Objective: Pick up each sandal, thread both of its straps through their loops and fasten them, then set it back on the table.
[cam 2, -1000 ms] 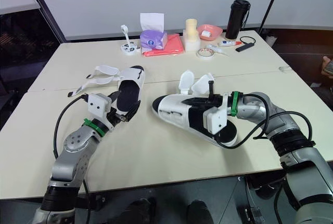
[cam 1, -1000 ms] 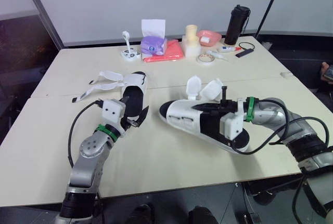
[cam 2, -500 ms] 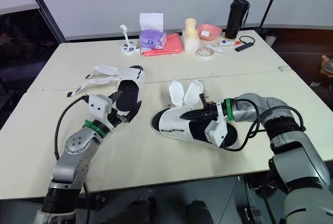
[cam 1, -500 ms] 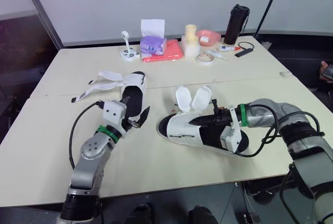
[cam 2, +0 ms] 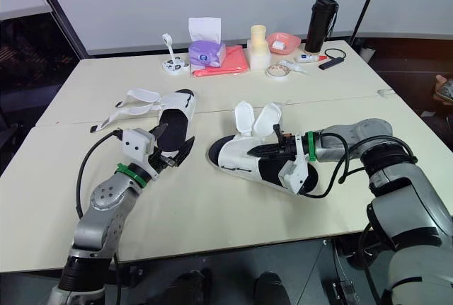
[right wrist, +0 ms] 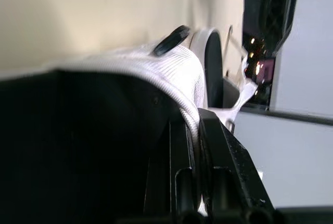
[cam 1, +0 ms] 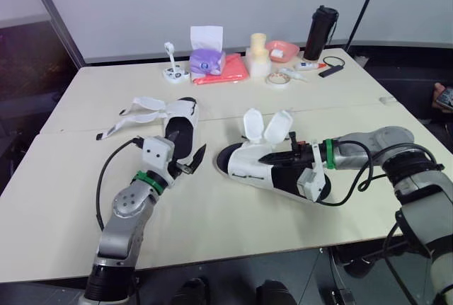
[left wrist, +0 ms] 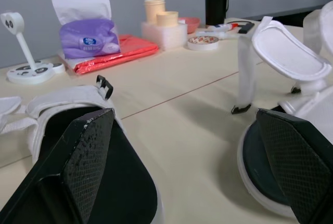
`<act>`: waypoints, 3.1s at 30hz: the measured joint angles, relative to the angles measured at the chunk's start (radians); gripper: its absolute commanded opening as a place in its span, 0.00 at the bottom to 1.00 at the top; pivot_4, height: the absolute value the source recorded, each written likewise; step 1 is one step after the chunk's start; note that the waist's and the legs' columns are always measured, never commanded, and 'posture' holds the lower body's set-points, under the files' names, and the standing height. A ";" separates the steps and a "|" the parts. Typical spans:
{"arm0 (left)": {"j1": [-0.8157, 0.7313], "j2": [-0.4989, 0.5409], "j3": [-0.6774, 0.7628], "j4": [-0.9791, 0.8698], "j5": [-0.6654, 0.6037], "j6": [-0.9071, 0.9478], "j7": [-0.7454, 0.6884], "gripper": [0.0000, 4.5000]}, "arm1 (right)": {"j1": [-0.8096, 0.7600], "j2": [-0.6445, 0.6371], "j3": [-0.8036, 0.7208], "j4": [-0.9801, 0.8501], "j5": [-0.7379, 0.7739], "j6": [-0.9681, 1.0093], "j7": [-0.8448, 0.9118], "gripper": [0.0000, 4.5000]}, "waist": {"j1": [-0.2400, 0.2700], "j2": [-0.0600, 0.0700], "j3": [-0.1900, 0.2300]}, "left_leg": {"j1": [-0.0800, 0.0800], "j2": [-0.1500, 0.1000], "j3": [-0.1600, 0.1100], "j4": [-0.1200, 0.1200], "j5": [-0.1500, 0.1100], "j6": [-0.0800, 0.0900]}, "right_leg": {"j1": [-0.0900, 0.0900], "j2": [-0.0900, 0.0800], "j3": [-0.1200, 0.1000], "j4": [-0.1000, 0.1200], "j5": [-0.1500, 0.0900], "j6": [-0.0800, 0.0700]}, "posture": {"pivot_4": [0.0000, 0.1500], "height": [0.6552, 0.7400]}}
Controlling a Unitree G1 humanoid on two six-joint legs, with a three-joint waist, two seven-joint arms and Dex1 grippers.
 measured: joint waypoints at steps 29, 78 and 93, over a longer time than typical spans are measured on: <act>-0.125 0.130 -0.094 0.169 -0.057 0.056 -0.351 1.00 | 0.241 -0.254 0.117 -0.141 0.924 0.376 0.674 0.98 | 0.000 0.001 0.001 | 0.009 0.002 0.000 0.001 -0.001 0.003 | 0.014 0.000 -0.002 -0.004 0.000 0.000 | 1.00 1.00; -0.476 0.076 -0.283 0.670 0.103 -0.111 -0.922 0.01 | 0.650 0.085 -0.395 -1.078 1.327 2.165 0.677 1.00 | 0.027 -0.001 0.003 | 0.004 0.001 -0.004 0.005 -0.002 0.004 | 0.012 0.000 -0.008 -0.003 0.000 0.001 | 1.00 1.00; -0.438 0.090 -0.284 0.562 0.097 -0.043 -0.920 0.01 | 0.589 0.140 -0.369 -1.015 1.272 2.136 0.716 1.00 | 0.027 -0.001 0.003 | 0.004 0.001 -0.005 0.005 -0.002 0.003 | 0.011 0.000 -0.008 -0.003 0.000 0.001 | 1.00 1.00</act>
